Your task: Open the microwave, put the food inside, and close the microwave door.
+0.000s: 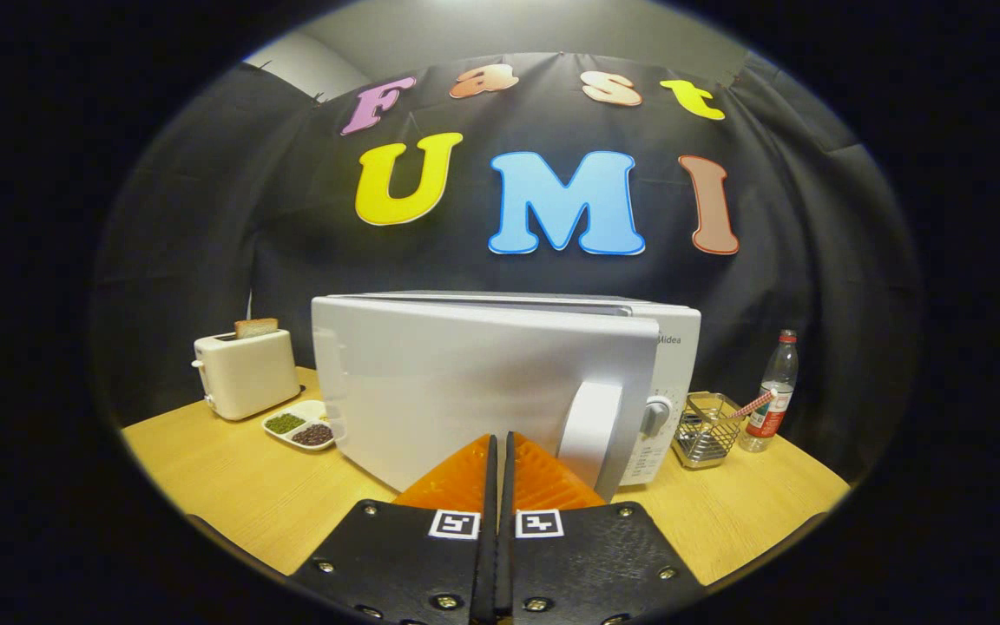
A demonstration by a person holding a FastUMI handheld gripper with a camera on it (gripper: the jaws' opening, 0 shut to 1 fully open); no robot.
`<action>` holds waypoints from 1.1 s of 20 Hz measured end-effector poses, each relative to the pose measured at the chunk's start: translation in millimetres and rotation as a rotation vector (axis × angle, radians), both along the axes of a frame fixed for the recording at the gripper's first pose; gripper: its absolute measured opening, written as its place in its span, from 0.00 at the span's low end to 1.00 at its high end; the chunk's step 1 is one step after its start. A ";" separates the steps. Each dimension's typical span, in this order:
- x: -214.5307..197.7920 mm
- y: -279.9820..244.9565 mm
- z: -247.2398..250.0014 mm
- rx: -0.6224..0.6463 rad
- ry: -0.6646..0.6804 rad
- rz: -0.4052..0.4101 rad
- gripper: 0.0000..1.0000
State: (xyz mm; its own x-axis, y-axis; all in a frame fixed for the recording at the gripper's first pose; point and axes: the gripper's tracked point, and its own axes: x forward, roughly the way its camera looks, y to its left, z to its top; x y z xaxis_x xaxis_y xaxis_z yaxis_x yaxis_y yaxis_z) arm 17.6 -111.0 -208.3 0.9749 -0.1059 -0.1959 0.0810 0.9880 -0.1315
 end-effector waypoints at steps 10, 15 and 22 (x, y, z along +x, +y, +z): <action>81.8 -37.1 -3.7 -0.020 -0.022 -0.109 0.01; 86.2 -34.7 -3.7 -0.044 -0.034 -0.133 0.06; 38.5 -27.5 39.2 0.025 -0.004 -0.113 0.05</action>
